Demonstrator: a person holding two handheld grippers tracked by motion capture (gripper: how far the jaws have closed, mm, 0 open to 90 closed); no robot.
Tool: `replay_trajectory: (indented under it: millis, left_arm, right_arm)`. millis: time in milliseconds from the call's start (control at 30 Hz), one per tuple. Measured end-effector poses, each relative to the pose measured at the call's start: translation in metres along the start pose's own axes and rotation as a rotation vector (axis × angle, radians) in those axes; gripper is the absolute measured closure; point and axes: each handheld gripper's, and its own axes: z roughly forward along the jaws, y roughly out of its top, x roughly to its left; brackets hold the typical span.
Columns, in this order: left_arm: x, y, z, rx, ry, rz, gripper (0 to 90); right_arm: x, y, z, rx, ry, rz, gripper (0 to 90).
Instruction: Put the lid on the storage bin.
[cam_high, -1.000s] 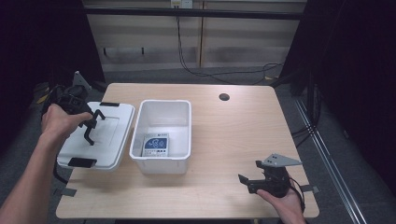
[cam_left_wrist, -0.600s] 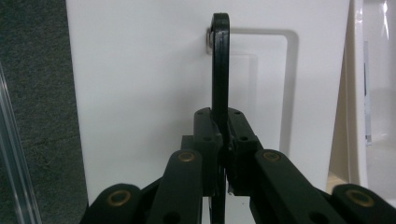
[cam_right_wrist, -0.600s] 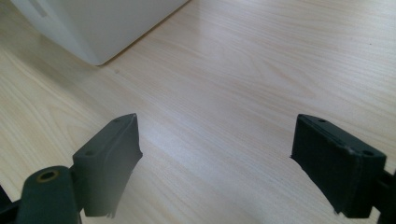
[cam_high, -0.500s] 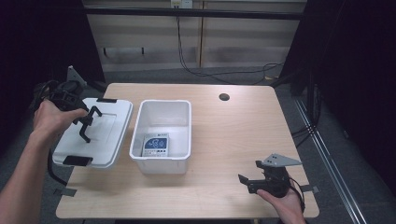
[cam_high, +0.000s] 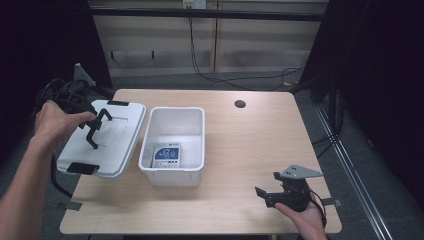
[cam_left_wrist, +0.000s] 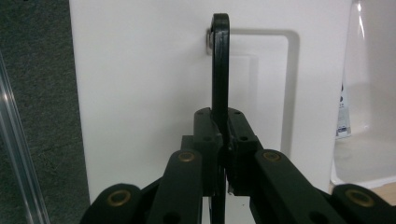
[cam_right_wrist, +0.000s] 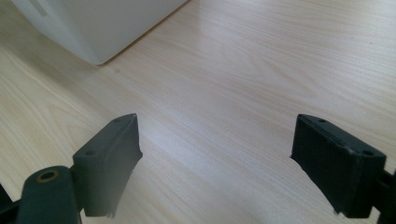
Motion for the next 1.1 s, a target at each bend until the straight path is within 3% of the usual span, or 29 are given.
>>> replay_trajectory:
  millis: [367,600,1100]
  left_arm:
    - [-0.017,0.005,-0.007,0.001,-0.009,0.025,85.0]
    - [-0.034,0.011,-0.004,0.028,-0.011,0.05,85.0]
    - [-0.07,0.021,-0.005,0.033,-0.016,0.104,85.0]
  right_arm:
    - [0.0,0.0,0.0,0.002,0.002,-0.004,14.5]
    - [0.0,0.0,0.0,0.002,0.002,-0.004,14.5]
    - [0.0,0.0,0.0,0.005,0.006,-0.004,14.5]
